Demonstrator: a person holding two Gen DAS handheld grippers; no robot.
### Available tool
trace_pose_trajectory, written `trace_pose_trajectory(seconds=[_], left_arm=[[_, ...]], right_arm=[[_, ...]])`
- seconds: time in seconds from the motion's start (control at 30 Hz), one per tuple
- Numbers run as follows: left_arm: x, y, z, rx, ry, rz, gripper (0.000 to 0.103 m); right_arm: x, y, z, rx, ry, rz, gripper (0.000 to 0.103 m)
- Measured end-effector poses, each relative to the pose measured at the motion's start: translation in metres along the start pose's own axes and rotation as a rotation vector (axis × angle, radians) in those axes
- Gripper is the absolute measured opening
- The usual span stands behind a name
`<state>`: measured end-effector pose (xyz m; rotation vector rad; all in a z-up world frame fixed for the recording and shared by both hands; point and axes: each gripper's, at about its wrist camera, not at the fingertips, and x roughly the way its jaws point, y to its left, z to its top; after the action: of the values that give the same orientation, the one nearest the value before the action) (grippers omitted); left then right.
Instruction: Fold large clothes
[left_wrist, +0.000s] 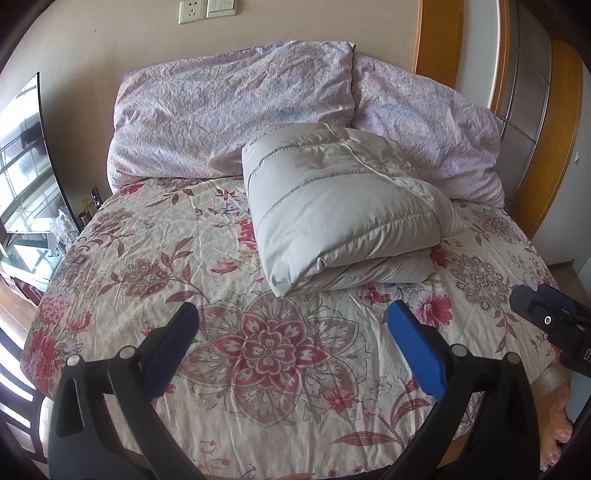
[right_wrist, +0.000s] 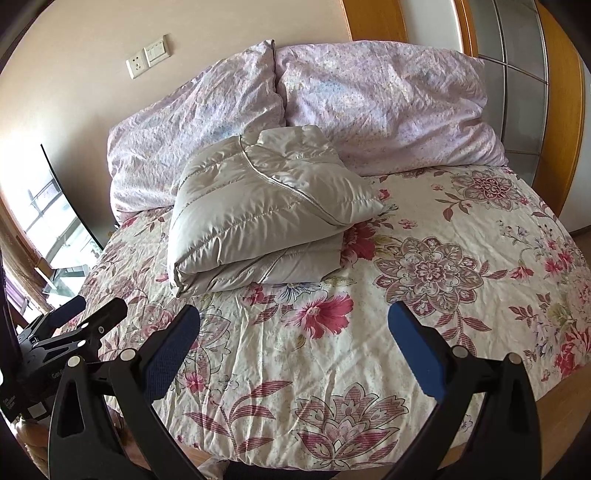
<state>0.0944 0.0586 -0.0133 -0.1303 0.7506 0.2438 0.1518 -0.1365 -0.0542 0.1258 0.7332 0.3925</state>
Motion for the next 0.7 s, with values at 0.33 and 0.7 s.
trace_pose_trajectory(seconds=[0.33, 0.7], left_arm=[[0.0009, -0.0023, 0.0008, 0.006, 0.005, -0.005, 0.101], [0.0019, -0.0047, 0.0009, 0.009, 0.005, -0.020, 0.101]], right_arm=[[0.0023, -0.0014, 0.0003, 0.006, 0.010, 0.006, 0.102], [0.0040, 0.0000, 0.0008, 0.010, 0.016, 0.010, 0.102]])
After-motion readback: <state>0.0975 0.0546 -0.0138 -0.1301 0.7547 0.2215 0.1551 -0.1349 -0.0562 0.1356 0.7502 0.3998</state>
